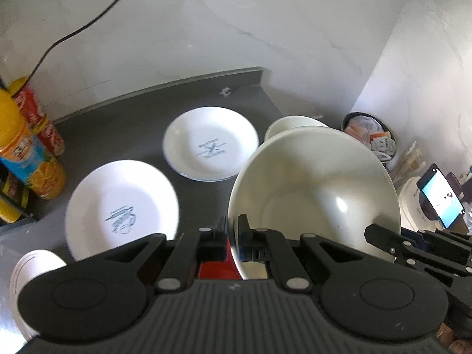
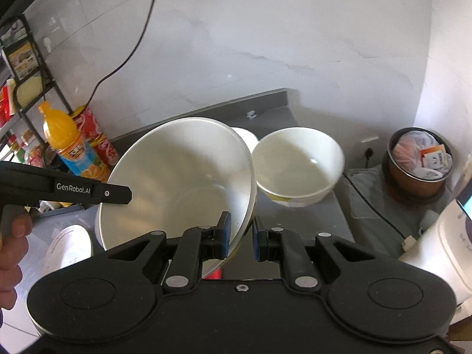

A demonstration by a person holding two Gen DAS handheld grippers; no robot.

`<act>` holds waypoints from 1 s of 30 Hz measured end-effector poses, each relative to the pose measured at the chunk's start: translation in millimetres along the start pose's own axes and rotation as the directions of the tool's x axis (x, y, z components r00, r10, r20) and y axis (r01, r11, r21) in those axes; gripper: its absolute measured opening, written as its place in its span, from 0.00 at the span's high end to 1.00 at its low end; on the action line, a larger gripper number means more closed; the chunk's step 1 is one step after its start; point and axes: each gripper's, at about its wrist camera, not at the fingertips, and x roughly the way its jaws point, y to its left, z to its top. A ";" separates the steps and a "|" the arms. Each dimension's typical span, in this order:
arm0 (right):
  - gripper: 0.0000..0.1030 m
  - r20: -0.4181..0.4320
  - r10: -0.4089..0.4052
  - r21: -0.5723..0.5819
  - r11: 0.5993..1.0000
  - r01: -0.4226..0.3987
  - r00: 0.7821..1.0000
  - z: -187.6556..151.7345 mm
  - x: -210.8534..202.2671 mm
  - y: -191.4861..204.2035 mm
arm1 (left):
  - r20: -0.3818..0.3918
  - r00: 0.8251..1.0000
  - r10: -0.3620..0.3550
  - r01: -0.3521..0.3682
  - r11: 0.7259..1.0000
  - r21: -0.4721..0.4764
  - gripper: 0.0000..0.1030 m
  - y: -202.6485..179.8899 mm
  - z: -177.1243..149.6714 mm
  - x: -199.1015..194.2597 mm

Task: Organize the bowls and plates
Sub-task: 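Lift the cream bowl with both grippers and carry it over the red bowl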

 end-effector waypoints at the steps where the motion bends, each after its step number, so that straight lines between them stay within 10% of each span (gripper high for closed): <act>1: 0.86 0.000 0.004 -0.008 1.000 -0.004 1.000 0.4 0.5 5.1 | 0.002 1.000 0.003 -0.003 1.000 -0.010 0.95 4.4 -1.1 -1.8; 30: 0.85 -0.169 -0.027 -0.071 0.997 0.015 0.985 -31.8 33.3 61.2 | -0.102 0.995 0.003 -0.018 0.990 -0.140 0.95 80.0 -58.5 16.6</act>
